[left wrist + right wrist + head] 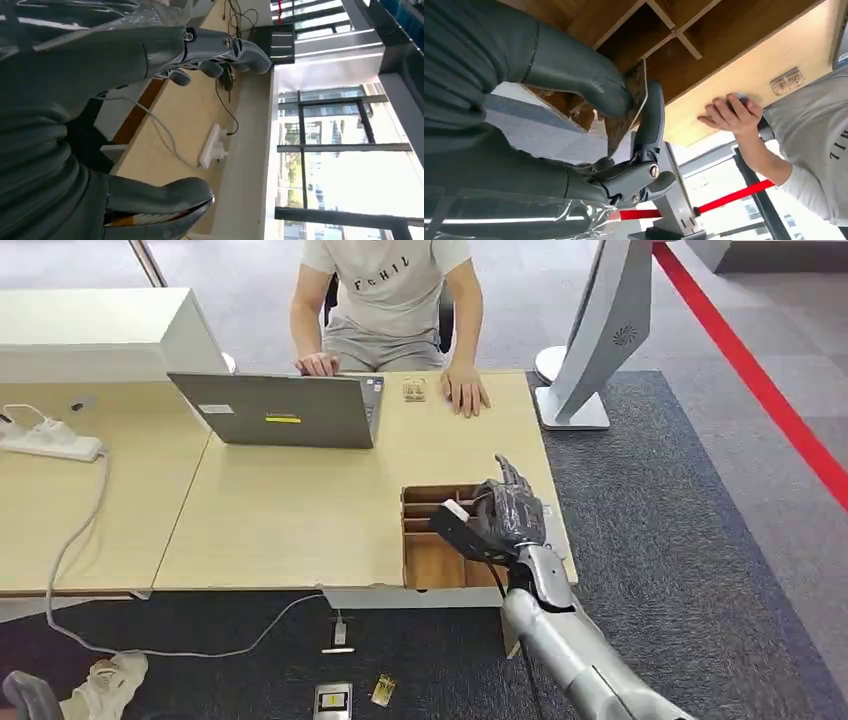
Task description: Pass the card to the sensor for recognition and then transmit it.
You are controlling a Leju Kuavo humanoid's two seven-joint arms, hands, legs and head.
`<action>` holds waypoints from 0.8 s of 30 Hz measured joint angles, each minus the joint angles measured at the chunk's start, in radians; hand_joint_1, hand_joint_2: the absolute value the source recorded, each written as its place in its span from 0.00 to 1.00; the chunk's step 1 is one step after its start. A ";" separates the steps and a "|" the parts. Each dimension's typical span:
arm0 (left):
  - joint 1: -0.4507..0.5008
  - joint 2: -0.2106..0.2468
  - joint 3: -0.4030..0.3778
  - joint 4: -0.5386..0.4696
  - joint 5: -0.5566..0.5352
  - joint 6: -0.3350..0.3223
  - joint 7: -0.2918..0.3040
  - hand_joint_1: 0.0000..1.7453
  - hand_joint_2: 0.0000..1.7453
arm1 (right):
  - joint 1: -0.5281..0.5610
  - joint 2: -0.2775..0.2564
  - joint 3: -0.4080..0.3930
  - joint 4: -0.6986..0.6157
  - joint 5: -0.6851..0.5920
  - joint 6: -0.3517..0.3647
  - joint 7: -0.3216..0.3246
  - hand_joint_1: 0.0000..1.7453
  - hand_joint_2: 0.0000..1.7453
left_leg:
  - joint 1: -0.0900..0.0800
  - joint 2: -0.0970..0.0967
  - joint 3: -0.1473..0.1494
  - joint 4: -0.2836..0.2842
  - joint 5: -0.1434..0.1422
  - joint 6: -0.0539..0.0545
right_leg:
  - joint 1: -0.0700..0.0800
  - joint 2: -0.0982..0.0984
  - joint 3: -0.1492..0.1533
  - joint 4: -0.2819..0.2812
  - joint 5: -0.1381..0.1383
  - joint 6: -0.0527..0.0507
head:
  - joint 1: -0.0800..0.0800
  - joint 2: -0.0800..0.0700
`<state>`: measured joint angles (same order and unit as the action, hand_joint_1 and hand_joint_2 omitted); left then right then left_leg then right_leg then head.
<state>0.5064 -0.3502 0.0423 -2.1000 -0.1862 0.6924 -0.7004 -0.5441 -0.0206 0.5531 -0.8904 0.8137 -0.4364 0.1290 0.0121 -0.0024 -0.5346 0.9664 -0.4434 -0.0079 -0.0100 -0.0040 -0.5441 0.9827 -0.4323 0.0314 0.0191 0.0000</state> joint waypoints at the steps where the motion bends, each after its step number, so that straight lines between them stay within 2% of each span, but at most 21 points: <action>1: -0.001 0.000 0.002 0.000 0.007 0.000 0.000 0.00 1.00 | -0.001 0.002 0.000 0.002 -0.002 -0.008 -0.001 1.00 1.00 | 0.000 0.000 0.000 0.000 0.000 0.000 | 0.000 0.000 0.000 0.000 0.000 0.000 | 0.000 0.000; 6: -0.005 0.000 0.011 -0.002 0.028 0.000 0.000 0.00 1.00 | -0.002 0.001 0.000 -0.007 -0.021 -0.060 -0.009 1.00 1.00 | 0.000 0.000 0.000 0.000 0.000 0.000 | 0.000 0.000 0.000 0.000 0.000 0.000 | 0.000 0.000; 11: -0.009 0.000 0.026 -0.002 0.036 0.000 0.000 0.00 1.00 | -0.002 -0.008 -0.005 -0.078 -0.051 -0.102 -0.018 1.00 1.00 | 0.000 0.000 0.000 0.000 0.000 0.000 | 0.000 0.000 -0.001 0.000 0.000 0.000 | 0.000 0.000; 24: -0.018 0.000 0.031 -0.010 0.043 0.000 0.000 0.00 1.00 | 0.000 -0.040 -0.006 -0.326 -0.056 -0.105 -0.018 1.00 1.00 | 0.000 0.000 0.000 0.000 0.000 0.000 | 0.000 0.000 -0.001 0.000 0.000 0.000 | 0.000 0.000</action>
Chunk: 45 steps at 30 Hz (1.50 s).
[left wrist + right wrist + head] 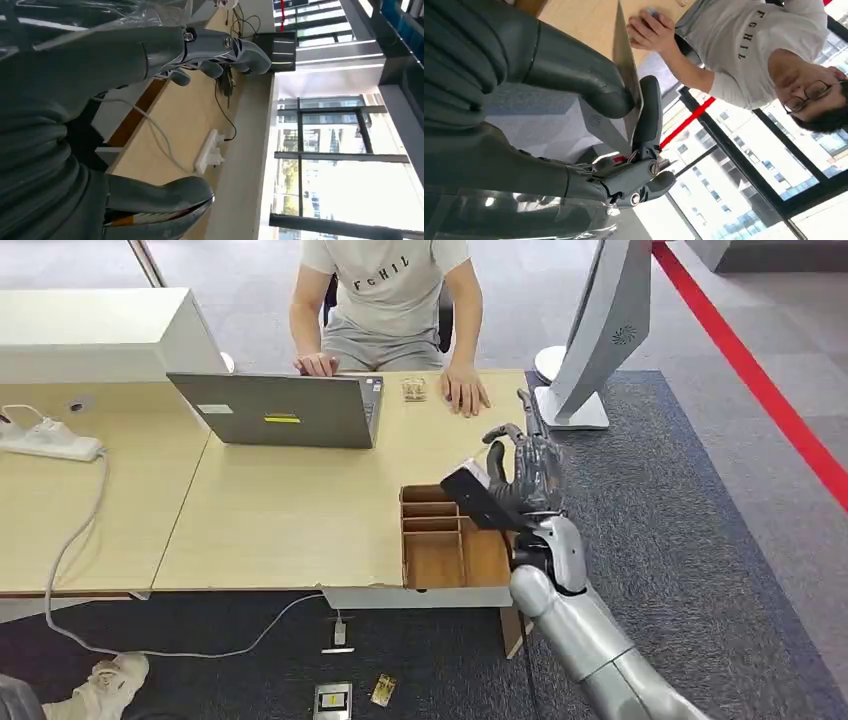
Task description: Pass the card to the sensor for recognition and then transmit it.
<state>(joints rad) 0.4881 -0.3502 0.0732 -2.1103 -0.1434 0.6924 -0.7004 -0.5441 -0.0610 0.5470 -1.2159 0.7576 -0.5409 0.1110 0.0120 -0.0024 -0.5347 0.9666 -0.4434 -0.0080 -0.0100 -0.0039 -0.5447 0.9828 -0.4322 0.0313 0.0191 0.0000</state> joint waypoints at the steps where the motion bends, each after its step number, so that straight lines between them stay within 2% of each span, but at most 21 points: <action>1: 0.000 0.000 0.000 0.000 0.000 0.000 0.000 0.00 1.00 | 0.000 -0.002 0.000 -0.009 0.000 0.000 0.000 1.00 1.00 | 0.000 0.000 0.000 0.000 0.000 0.000 | 0.000 0.000 0.000 0.000 0.000 0.000 | 0.000 0.000; 7: 0.006 0.000 0.000 0.001 -0.024 0.000 0.000 0.00 1.00 | -0.012 0.008 0.002 -0.038 -0.005 -0.007 -0.024 1.00 1.00 | 0.000 0.000 -0.001 0.000 0.000 0.000 | 0.000 0.000 0.000 0.000 0.000 0.000 | 0.000 0.000; 13: 0.018 0.000 -0.005 0.012 -0.046 0.000 0.000 0.00 1.00 | -0.082 0.059 0.014 0.029 0.052 -0.032 -0.026 1.00 1.00 | 0.000 0.000 -0.001 0.000 0.000 0.000 | 0.000 0.000 0.000 0.001 0.000 0.000 | 0.000 0.000; 21: 0.022 0.000 -0.005 0.031 -0.025 0.000 0.000 0.00 1.00 | -0.172 0.133 0.040 0.185 0.150 -0.056 0.016 1.00 1.00 | 0.000 0.000 -0.001 0.000 0.000 0.000 | 0.000 0.000 0.000 0.001 0.000 0.000 | 0.000 0.000; 27: 0.019 0.000 0.000 0.034 0.024 0.000 0.000 0.00 1.00 | -0.217 0.167 0.049 0.305 0.204 -0.071 0.086 1.00 1.00 | 0.000 0.000 -0.001 0.000 0.000 0.000 | 0.000 0.000 -0.001 0.001 0.000 0.000 | 0.000 0.000; 36: 0.001 0.000 0.045 0.034 0.092 0.000 0.000 0.00 1.00 | -0.242 0.174 0.049 0.417 0.231 -0.080 0.133 1.00 1.00 | 0.000 0.000 -0.001 0.000 0.000 0.000 | 0.000 0.000 -0.001 0.001 0.000 0.000 | 0.000 0.000; 45: -0.009 0.000 0.074 0.034 0.105 0.000 0.000 0.00 1.00 | -0.247 0.174 0.049 0.466 0.238 -0.080 0.141 1.00 1.00 | 0.000 0.000 -0.001 0.000 0.000 0.000 | 0.000 0.000 -0.001 0.001 0.000 0.000 | 0.000 0.000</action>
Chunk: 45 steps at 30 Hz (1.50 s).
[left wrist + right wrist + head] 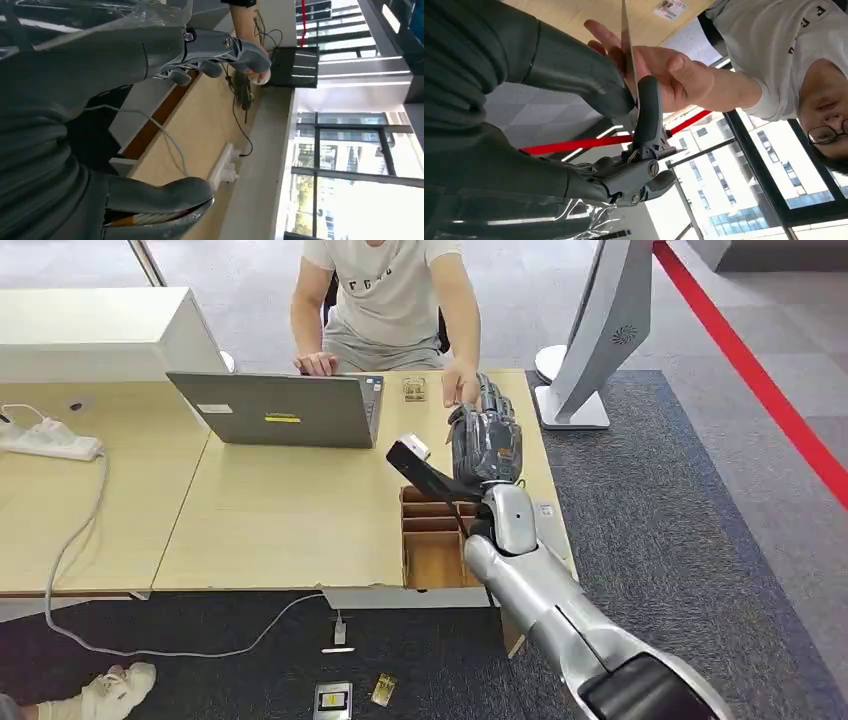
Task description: Pass the card to the sensor for recognition and then transmit it.
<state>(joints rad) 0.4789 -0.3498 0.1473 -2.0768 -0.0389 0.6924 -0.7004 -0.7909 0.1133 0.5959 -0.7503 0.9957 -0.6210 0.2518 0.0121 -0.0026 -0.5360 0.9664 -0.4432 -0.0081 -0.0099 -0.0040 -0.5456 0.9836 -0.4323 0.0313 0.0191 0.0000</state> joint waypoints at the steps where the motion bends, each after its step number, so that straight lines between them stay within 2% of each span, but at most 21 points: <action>1: -0.002 0.000 0.001 0.000 -0.001 0.000 0.000 0.00 1.00 | -0.001 0.002 0.000 0.005 0.001 0.000 0.002 1.00 1.00 | 0.000 0.000 0.000 0.000 0.000 0.000 | 0.000 0.000 0.000 0.000 0.000 0.000 | 0.000 0.000; 14: -0.015 0.000 0.026 -0.004 0.023 0.000 0.000 0.00 1.00 | -0.010 0.024 0.000 0.057 0.023 -0.018 0.004 1.00 1.00 | 0.000 0.000 0.000 0.000 0.000 0.000 | 0.000 0.000 0.000 0.000 0.000 0.000 | 0.000 0.000; 15: -0.015 0.000 0.026 -0.007 0.023 0.000 0.000 0.00 1.00 | -0.010 0.024 0.000 0.060 0.026 -0.018 0.008 0.01 1.00 | 0.000 0.000 0.000 0.000 0.000 0.000 | 0.000 0.000 0.000 0.000 0.000 0.000 | 0.000 0.000; 22: -0.020 0.000 0.026 -0.018 0.027 0.000 0.000 0.00 1.00 | -0.010 0.021 0.000 0.075 0.045 -0.050 0.027 0.00 1.00 | 0.000 0.000 0.000 0.000 0.000 0.000 | 0.000 0.000 0.000 0.000 0.000 0.000 | 0.000 0.000; 25: -0.022 0.000 0.026 -0.018 0.027 0.000 0.000 0.00 1.00 | -0.008 0.018 -0.004 0.077 0.009 -0.061 -0.007 0.00 1.00 | 0.000 0.000 0.001 0.000 0.000 0.000 | 0.000 0.000 0.000 0.000 0.000 0.000 | 0.000 0.000; 27: -0.022 0.000 0.026 -0.018 0.023 0.000 0.000 0.00 1.00 | 0.003 0.013 -0.011 0.063 -0.040 -0.063 -0.080 0.00 1.00 | 0.000 0.000 0.001 0.000 0.000 0.000 | 0.000 0.000 0.000 0.000 0.000 0.000 | 0.000 0.000; 30: -0.022 0.000 0.026 -0.018 0.006 0.000 0.000 0.00 1.00 | 0.051 0.004 -0.035 -0.007 -0.166 -0.063 -0.241 0.00 1.00 | 0.000 0.000 0.001 0.000 0.000 0.000 | 0.000 0.000 0.000 0.000 0.000 0.000 | 0.000 0.000; 36: -0.019 0.000 0.022 -0.018 -0.042 0.000 0.000 0.00 1.00 | 0.219 -0.033 -0.053 -0.232 -0.439 -0.051 -0.407 0.00 1.00 | 0.000 0.000 0.001 0.000 -0.001 0.000 | 0.000 0.000 0.000 -0.001 0.000 0.000 | 0.000 0.000; 45: -0.002 0.000 -0.021 -0.025 -0.151 0.000 0.000 0.00 1.00 | 0.577 -0.090 -0.052 -0.623 -0.687 -0.040 -0.613 0.00 1.00 | 0.000 0.000 0.001 0.000 -0.003 -0.001 | 0.000 0.000 0.000 -0.002 -0.002 0.000 | 0.000 0.000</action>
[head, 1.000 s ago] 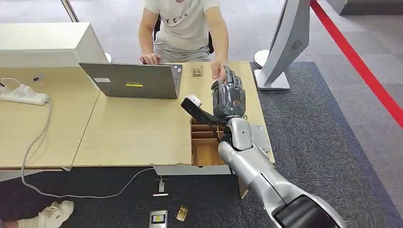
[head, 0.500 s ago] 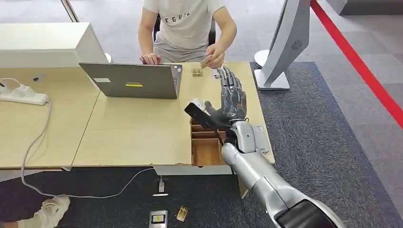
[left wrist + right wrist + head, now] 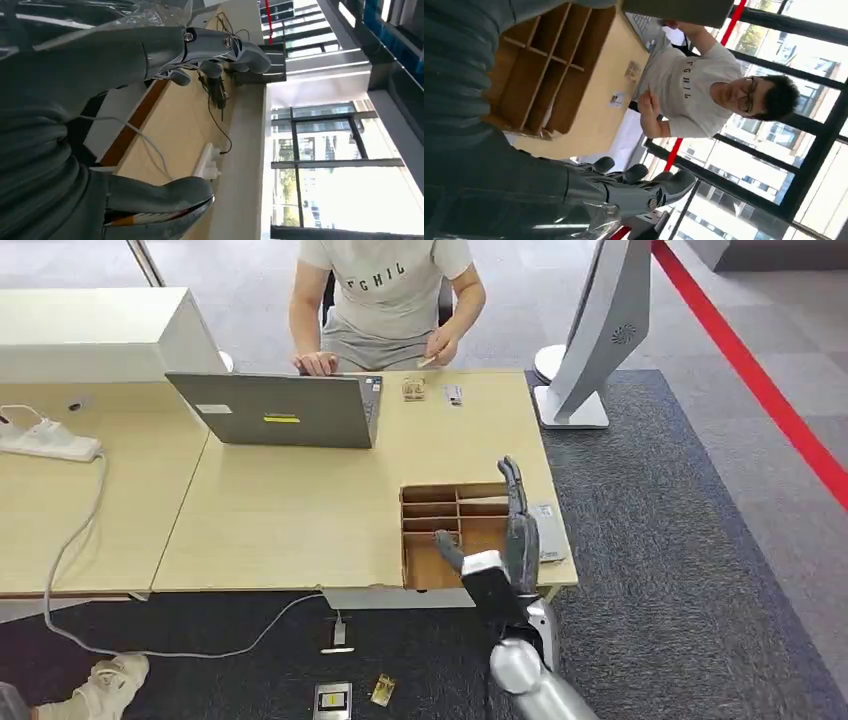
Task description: Pass the card to the sensor for recognition and then transmit it.
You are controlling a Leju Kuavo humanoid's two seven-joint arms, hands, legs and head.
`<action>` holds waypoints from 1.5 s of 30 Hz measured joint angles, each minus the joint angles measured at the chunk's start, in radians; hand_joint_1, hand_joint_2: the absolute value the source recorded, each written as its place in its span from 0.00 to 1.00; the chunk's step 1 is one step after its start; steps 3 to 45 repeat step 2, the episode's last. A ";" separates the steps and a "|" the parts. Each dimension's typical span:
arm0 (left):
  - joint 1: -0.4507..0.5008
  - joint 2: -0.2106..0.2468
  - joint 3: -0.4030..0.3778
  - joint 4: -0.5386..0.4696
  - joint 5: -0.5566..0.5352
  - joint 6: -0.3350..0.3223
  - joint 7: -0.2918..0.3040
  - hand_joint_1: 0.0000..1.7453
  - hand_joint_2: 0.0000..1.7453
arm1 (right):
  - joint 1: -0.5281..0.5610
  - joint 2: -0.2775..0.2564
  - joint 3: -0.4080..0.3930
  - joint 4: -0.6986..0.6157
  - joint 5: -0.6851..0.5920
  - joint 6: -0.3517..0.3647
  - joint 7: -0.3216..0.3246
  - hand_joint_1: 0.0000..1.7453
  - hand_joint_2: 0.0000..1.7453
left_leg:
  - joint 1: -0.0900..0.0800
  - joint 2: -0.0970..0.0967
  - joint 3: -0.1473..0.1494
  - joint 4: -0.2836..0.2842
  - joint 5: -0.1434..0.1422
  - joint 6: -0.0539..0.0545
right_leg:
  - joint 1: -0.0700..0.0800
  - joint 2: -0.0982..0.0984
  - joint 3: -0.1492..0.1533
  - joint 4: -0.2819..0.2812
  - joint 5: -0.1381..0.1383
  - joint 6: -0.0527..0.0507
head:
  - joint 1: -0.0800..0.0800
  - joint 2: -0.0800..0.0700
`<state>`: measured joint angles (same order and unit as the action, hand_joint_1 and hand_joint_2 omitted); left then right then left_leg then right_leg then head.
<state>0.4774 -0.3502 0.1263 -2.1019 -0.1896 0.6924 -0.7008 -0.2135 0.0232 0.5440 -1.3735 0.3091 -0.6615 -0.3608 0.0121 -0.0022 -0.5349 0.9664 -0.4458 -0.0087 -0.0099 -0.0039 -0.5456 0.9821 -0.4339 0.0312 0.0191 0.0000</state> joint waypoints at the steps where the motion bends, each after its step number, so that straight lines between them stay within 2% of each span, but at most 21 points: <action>1: 0.003 0.000 -0.006 0.000 -0.006 0.000 0.000 0.00 1.00 | 0.022 -0.005 0.000 -0.029 -0.027 0.001 -0.021 0.00 1.00 | 0.000 0.000 0.000 0.000 0.000 0.000 | 0.000 0.000 0.000 0.000 0.000 0.000 | 0.000 0.000; 2: 0.006 0.000 -0.012 0.000 -0.016 0.000 0.000 0.00 1.00 | 0.048 -0.009 0.000 -0.064 -0.064 0.007 -0.049 0.00 1.00 | 0.000 0.000 0.000 0.000 0.000 0.000 | 0.000 0.000 0.000 0.000 0.000 0.000 | 0.000 0.000; 45: 0.006 0.000 -0.012 0.000 -0.016 0.000 0.000 0.00 1.00 | 0.048 -0.009 0.000 -0.064 -0.064 0.007 -0.049 0.00 1.00 | 0.000 0.000 0.000 0.000 0.000 0.000 | 0.000 0.000 0.000 0.000 0.000 0.000 | 0.000 0.000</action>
